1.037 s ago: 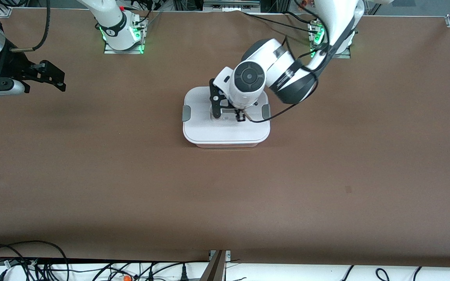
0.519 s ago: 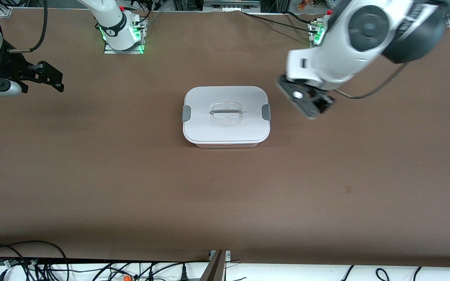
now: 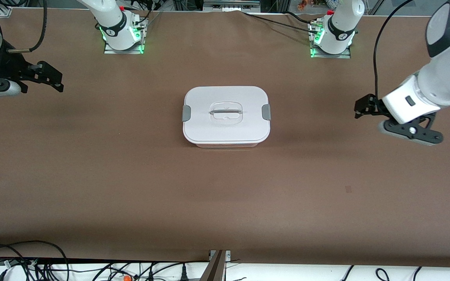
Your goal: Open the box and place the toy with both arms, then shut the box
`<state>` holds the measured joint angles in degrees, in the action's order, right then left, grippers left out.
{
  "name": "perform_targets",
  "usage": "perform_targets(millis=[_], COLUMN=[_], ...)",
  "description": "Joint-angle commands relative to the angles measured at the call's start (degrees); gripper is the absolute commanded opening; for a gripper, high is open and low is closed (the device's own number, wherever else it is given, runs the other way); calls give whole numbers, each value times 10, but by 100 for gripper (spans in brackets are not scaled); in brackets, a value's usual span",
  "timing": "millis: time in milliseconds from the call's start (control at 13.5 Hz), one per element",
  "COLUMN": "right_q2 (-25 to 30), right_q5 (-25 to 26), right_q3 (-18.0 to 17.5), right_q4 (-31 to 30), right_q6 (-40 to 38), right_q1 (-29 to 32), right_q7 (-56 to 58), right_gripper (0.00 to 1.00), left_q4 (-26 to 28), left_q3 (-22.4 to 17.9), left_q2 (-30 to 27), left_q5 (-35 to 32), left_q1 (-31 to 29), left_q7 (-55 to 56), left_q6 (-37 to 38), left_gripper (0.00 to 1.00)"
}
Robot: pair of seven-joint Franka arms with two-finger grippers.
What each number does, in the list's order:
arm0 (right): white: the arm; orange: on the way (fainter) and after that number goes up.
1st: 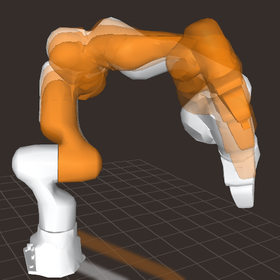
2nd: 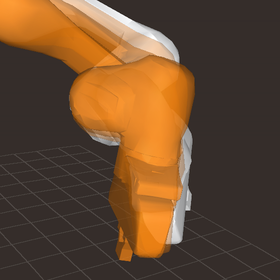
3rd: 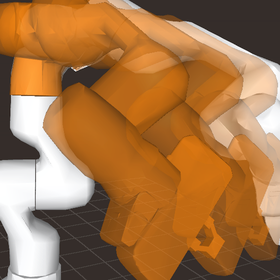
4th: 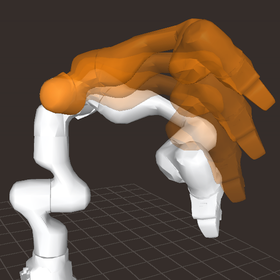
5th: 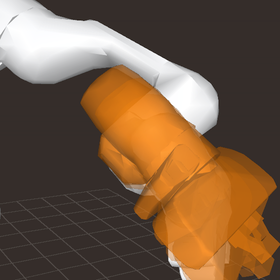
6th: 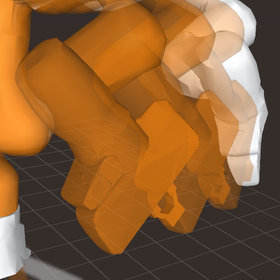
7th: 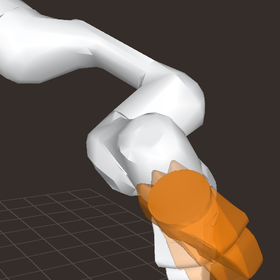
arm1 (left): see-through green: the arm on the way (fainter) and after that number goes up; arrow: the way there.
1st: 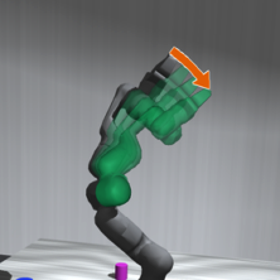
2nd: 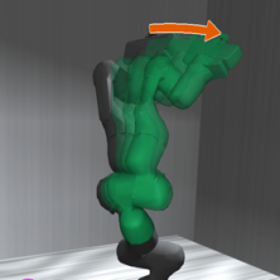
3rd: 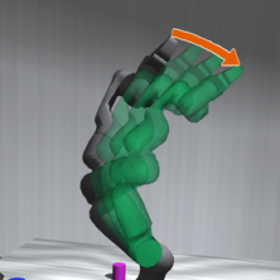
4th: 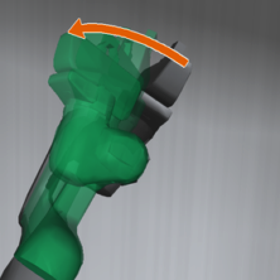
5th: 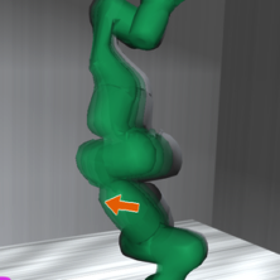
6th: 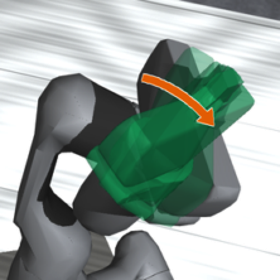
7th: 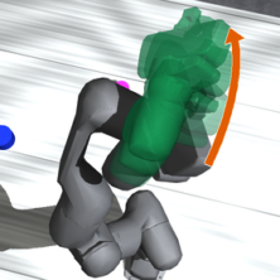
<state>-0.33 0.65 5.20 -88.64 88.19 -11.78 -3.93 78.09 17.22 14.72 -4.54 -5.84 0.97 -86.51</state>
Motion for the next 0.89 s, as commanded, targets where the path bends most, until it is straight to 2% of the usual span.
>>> perform_targets(millis=[0,148,296,370,593,815], right_q2=[-1,-2,-1,-2,-1,-2], right_q5=[4,4,4,4,4,4], right_q3=[-4,-3,-4,-4,-4,-4], right_q4=[9,9,9,9,9,9], right_q6=[-6,-6,-6,-6,-6,-6], right_q1=[3,3,3,3,3,2], right_q7=[-7,-7,-7,-7,-7,-7], right_gripper=[100,100,100,100,100,100], left_q4=[20,119,223,244,241,197], left_q3=[-30,-110,-153,-155,-155,-151], left_q2=[-27,-95,-164,-181,-177,-152], left_q5=[-40,-28,17,16,16,18], left_q1=[19,64,85,90,83,82], left_q7=[29,32,28,28,27,27], left_q6=[2,-77,-163,-167,-144,-108], left_gripper=[100,100,100,100,100,100])
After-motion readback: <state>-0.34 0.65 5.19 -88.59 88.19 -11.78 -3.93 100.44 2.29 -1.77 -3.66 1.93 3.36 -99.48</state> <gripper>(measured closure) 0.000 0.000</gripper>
